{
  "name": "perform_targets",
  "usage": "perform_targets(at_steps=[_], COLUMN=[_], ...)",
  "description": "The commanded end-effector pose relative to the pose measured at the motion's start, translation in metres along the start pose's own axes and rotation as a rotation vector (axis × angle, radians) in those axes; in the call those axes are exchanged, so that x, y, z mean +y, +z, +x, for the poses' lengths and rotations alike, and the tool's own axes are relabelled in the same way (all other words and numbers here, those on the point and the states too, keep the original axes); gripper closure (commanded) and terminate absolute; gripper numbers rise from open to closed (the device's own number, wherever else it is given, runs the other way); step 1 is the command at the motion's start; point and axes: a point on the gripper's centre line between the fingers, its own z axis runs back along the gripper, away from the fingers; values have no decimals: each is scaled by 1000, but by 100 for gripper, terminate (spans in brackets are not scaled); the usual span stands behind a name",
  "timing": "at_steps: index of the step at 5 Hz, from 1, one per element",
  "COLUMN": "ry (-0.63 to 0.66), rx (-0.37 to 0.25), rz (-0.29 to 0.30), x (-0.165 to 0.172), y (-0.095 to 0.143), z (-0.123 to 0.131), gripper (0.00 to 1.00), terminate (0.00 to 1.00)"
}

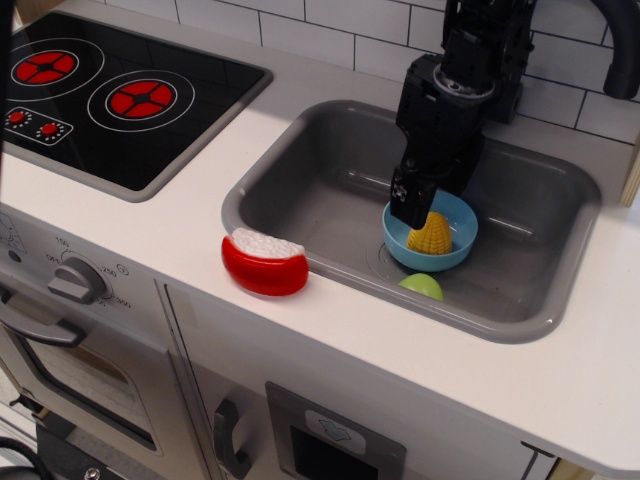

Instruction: Put corn in bowl sink

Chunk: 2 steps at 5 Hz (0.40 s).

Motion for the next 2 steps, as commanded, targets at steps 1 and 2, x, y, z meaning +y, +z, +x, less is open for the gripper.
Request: perform_targets(at_steps=[1,2], ry=[-53,-53], rx=[43,43], rz=[-8,-8], x=[-3,-3], y=[28,28], z=[4,4], gripper=[0,0], terminate=[0,100])
